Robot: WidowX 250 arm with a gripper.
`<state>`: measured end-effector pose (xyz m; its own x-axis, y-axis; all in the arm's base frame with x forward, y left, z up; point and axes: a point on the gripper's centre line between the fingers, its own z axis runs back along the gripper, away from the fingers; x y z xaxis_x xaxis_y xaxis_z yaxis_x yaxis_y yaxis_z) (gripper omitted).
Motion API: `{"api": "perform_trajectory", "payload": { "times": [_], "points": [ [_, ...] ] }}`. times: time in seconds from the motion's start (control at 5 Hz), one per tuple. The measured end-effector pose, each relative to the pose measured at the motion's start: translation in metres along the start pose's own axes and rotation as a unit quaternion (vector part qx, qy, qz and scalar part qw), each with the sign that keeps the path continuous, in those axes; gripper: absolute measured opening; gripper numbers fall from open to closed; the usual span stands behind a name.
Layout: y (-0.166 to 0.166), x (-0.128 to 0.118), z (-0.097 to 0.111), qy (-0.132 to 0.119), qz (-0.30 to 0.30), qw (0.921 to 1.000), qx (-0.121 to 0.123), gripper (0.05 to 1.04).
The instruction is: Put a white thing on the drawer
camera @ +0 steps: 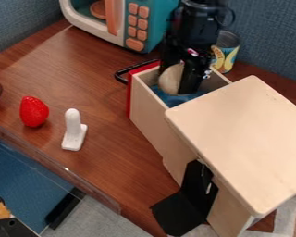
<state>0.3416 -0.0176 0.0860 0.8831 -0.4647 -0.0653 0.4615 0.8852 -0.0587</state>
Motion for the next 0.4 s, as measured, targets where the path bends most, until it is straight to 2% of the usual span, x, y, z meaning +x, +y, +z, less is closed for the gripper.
{"api": "perform_trajectory", "payload": {
  "times": [0.2, 0.4],
  "points": [
    [-0.0035, 0.0039, 0.0001, -0.012, 0.025, 0.9996, -0.011, 0.883],
    [-0.0032, 0.004, -0.0004, -0.012, 0.038, 0.9991, -0.011, 1.012]
  ]
}}
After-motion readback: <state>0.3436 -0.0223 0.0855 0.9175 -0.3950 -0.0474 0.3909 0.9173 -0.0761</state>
